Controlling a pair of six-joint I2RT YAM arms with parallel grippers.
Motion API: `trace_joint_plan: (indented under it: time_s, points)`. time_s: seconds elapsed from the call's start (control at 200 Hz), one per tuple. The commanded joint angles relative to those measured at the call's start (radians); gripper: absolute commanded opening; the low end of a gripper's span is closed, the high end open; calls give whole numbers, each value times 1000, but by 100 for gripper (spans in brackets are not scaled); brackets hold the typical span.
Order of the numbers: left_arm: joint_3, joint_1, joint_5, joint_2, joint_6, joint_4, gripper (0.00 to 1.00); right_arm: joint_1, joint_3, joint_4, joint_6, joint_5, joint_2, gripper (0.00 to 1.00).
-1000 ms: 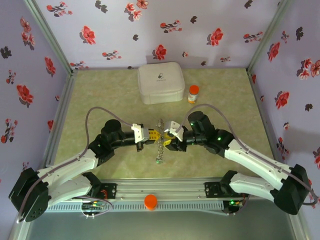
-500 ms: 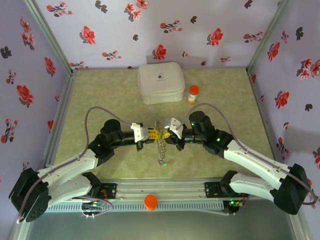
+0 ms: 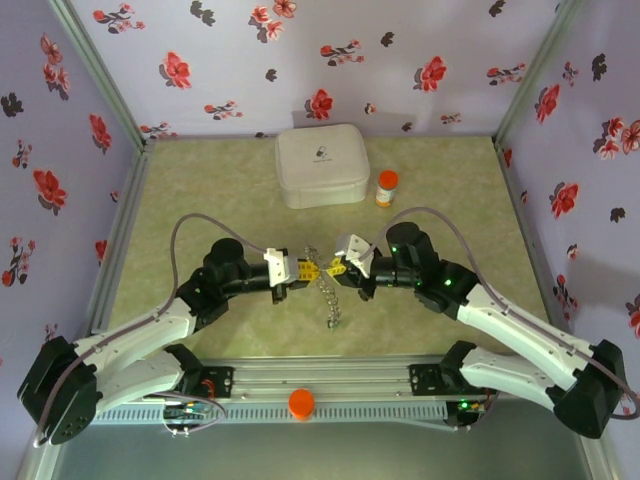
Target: Put the keys on the keyring
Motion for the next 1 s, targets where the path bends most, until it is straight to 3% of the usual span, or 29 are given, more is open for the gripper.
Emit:
trace_joint_plan:
  time_s: [0.0, 0.02, 0.12, 0.195, 0.31, 0.465, 0.635, 0.845, 0.995]
  points:
    - [35, 8, -21, -17, 46, -49, 0, 2, 40, -13, -25, 43, -26, 0]
    - [37, 8, -21, -15, 44, -56, 0, 1, 44, -14, -24, 44, -25, 0]
    - [36, 8, -39, -16, 34, -58, 40, 7, 61, -13, -26, 46, -21, 0]
    - [18, 8, -84, -35, 19, -20, 53, 17, 76, -17, -37, 61, -16, 0]
    - [-54, 8, -267, -98, -30, 156, 74, 24, 98, -25, -50, 98, 7, 0]
    - [-107, 12, -554, -218, -68, 266, 83, 44, 114, -7, -50, 124, 65, 0]
    - [-106, 20, -867, -317, -98, 248, 85, 103, 123, 166, -1, 119, 188, 0]
    - [-97, 31, -1051, -370, -122, 223, 86, 138, 185, 552, 151, 92, 419, 0]
    - [-86, 36, -1076, -387, -125, 264, 86, 144, 220, 681, 201, 116, 596, 0]
